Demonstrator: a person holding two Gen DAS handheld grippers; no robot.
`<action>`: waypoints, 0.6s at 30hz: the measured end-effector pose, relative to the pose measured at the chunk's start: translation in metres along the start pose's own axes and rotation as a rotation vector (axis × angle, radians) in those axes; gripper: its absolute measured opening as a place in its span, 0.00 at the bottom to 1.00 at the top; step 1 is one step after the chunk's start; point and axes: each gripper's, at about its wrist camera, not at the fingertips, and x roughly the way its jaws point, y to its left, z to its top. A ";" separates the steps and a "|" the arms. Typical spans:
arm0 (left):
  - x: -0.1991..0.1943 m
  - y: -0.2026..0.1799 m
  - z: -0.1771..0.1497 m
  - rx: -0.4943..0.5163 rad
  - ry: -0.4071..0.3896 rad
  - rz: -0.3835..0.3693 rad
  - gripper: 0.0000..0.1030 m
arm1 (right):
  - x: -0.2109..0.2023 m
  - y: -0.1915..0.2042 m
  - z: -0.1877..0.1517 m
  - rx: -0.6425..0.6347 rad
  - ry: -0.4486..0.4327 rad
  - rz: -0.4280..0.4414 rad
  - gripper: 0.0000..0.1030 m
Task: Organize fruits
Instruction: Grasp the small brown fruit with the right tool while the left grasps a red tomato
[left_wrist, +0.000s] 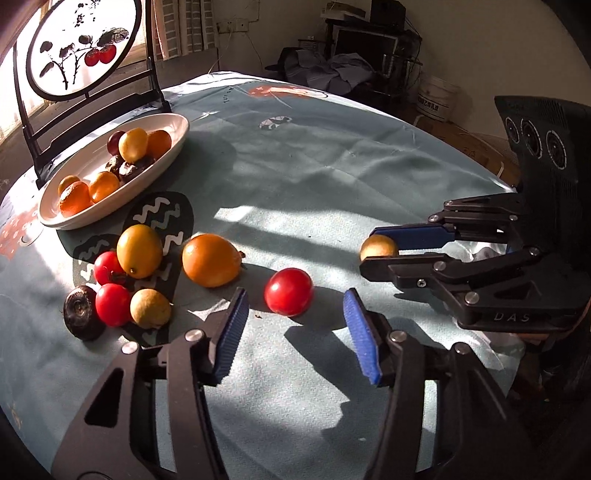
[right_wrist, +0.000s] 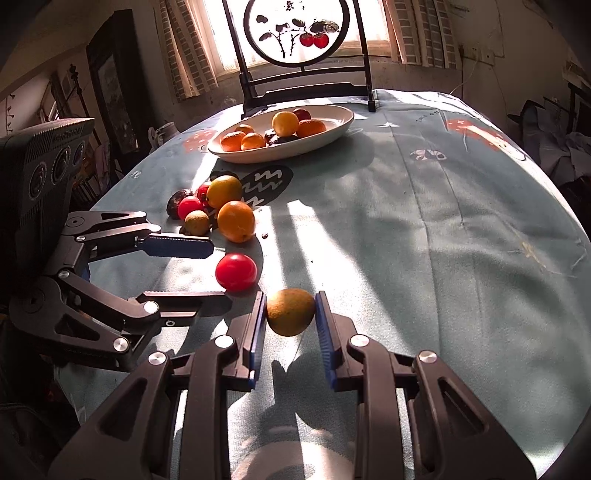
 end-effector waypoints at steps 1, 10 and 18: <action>0.003 -0.001 0.001 0.004 0.010 0.001 0.44 | 0.000 0.000 0.000 0.001 -0.002 0.004 0.26; 0.022 0.001 0.010 -0.009 0.055 0.047 0.41 | -0.005 0.000 0.000 -0.003 -0.029 0.030 0.26; 0.029 0.006 0.014 -0.035 0.068 0.063 0.33 | -0.006 -0.002 0.000 0.004 -0.034 0.036 0.26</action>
